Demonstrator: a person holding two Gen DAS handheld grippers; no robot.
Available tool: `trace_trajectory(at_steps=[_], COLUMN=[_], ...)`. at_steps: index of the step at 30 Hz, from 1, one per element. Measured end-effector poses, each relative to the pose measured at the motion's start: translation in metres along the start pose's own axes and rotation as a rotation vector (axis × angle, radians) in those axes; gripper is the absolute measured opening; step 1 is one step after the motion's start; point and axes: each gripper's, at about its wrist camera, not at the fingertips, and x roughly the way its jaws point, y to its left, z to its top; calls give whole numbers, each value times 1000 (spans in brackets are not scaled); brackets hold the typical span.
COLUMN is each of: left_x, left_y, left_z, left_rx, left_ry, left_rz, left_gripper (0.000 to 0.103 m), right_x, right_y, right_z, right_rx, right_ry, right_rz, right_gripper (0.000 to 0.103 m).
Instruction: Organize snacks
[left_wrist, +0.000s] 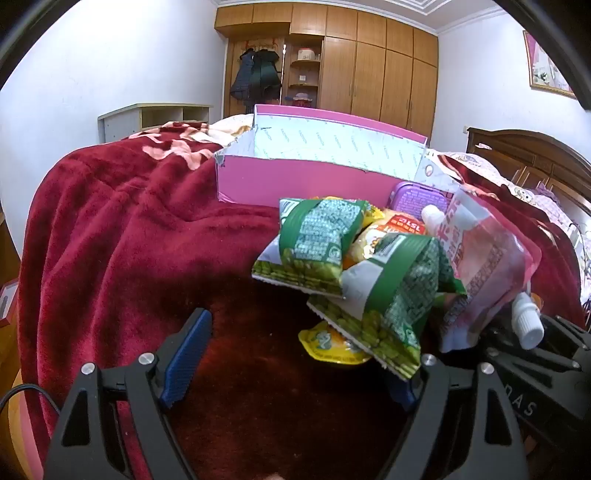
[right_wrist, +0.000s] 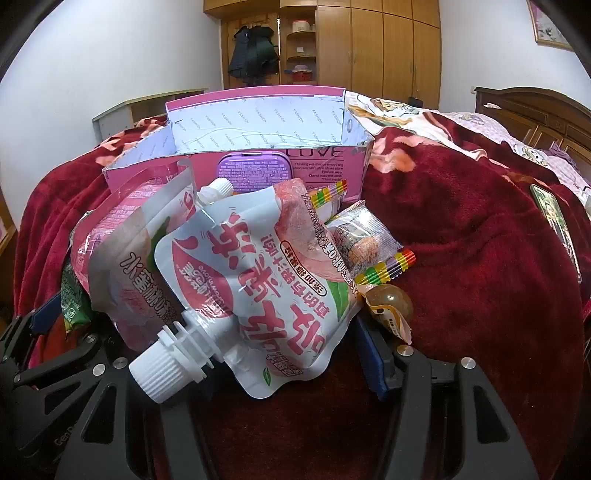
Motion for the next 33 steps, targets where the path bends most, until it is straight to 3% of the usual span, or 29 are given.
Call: trace_trajectory(at_steps=[33], left_x=[2], left_y=[1], left_z=[0], left_rx=[-1], left_ry=[-11], left_rz=[-2], left_gripper=[87], right_x=[0], right_y=[0], right_z=[0], right_rx=[-5], right_ry=[-2], right_rz=[-4], right_gripper=[61])
